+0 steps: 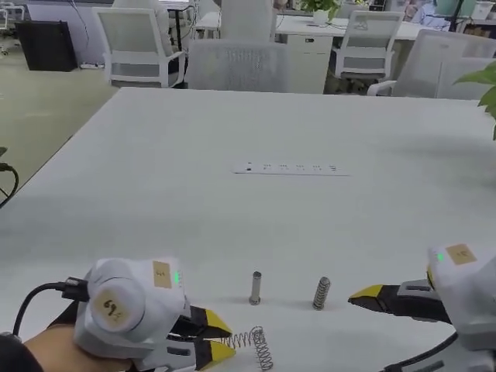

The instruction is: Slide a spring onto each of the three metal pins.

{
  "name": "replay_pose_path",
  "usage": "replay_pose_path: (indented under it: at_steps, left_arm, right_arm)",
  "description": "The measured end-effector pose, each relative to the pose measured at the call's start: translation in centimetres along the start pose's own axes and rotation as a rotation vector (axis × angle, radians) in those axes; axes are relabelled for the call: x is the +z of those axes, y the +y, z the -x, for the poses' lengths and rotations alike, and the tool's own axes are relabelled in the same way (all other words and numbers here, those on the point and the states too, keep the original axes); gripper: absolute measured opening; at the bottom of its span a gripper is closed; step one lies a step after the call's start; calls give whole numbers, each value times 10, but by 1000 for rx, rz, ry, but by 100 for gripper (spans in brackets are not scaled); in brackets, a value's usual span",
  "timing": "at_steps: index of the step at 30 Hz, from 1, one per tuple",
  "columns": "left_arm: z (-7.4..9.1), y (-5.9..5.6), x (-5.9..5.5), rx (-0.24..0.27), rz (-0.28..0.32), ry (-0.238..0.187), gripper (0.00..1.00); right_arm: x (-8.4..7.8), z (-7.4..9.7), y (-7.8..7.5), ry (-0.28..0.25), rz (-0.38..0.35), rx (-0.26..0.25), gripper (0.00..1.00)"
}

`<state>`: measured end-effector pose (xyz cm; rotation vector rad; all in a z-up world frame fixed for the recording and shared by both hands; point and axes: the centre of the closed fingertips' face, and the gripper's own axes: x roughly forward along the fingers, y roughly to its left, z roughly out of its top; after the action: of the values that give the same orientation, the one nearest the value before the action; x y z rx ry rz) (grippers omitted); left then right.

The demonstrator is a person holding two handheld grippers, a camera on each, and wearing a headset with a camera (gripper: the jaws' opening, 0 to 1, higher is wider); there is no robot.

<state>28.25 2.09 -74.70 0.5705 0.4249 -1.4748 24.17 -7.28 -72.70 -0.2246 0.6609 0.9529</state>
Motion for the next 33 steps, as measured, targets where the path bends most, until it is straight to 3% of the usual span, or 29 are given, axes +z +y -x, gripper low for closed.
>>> replay_pose_path:
  at_steps: [13,33]
  left_arm:
    - [4,-4,9,5,-4,-25,2]
    - [8,-11,23,1,-20,-55,2]
  right_arm:
    - [16,-7,6,-25,58,33,63]
    - [41,-34,19,-32,134,134,39]
